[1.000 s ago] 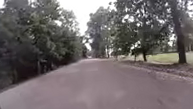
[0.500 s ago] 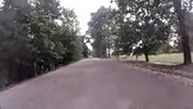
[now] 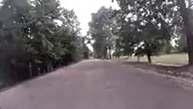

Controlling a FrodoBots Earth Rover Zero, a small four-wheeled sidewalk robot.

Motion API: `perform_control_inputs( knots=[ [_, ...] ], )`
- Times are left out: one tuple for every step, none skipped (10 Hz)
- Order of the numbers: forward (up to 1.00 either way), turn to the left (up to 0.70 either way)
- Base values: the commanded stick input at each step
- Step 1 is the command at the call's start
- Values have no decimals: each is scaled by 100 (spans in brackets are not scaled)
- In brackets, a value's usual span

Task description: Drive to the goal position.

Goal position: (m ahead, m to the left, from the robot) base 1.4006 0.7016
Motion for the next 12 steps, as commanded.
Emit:
perform_control_inputs(
  knots=[
    [70, 0],
    [70, 0],
    [70, 0],
    [70, 0],
    [70, 0],
    [70, 0],
    [70, 0],
    [70, 0],
    [70, 0],
    [70, 0],
    [70, 0],
    [70, 0]
  ],
)
